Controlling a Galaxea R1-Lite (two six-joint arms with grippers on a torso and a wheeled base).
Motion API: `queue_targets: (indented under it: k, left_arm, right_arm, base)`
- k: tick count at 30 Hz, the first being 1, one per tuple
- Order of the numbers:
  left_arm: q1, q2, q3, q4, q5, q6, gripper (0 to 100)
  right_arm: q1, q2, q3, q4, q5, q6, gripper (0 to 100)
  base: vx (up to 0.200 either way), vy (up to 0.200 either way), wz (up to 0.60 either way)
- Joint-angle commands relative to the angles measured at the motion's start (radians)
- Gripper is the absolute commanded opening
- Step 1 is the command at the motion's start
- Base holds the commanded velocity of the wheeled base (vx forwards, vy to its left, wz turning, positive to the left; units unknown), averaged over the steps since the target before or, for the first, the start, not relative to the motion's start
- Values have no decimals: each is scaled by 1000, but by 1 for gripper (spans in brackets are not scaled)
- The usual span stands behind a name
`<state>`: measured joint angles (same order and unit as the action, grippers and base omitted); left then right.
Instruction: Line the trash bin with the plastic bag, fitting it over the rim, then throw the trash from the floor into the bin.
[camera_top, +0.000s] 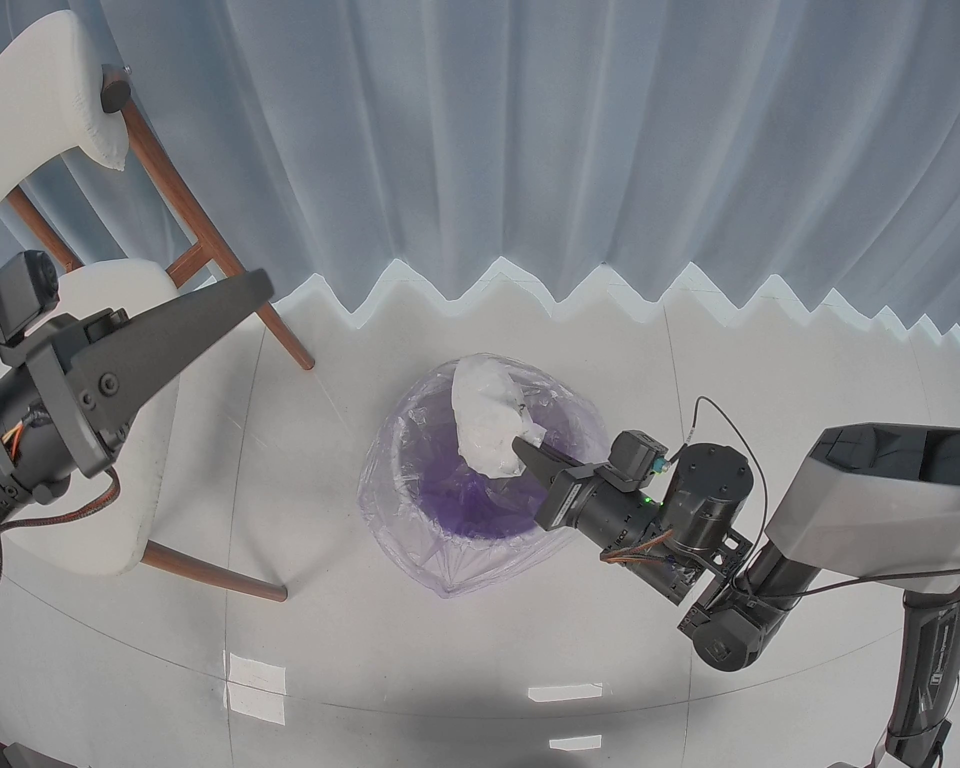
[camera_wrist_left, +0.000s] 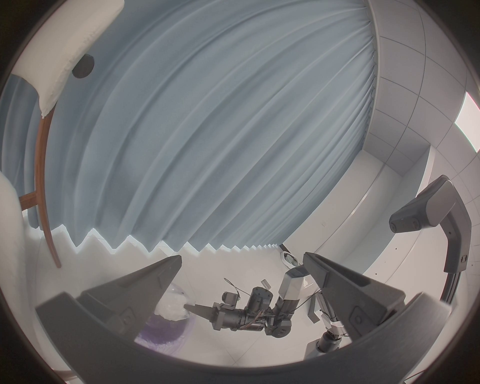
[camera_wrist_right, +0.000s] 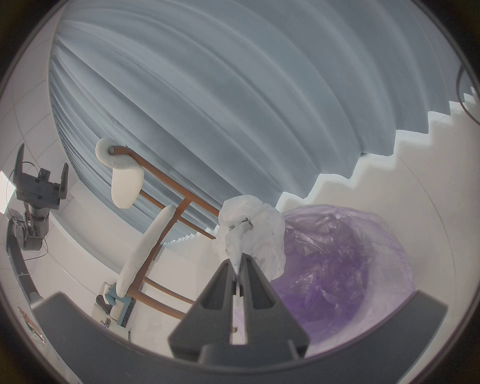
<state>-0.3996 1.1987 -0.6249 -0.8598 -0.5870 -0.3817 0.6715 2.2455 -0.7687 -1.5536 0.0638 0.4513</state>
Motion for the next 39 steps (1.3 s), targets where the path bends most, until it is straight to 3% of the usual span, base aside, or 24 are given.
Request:
queue_targets:
  k: [1,14,34,35,39]
  left_arm:
    - [-7,2,4,1,1,3,100]
    - [-7,-4,1,-1,1,4,100]
    - [-7,-1,4,-1,1,4,100]
    - [-7,-1,4,-1,1,4,100]
    - [-7,1,4,-1,1,4,100]
  right_arm:
    - [-1,69,-61,-17,-1,-5,0]
    - [-64,137,-179,-17,1,-14,0]
    - [-76,184,-98,-17,2,-71,0]
    - [-76,186,-96,-17,2,-77,100]
    - [-73,174,-96,-17,1,-77,100]
  base:
    - [0,0,0]
    - [0,0,0]
    - [0,0,0]
    - [0,0,0]
    - [0,0,0]
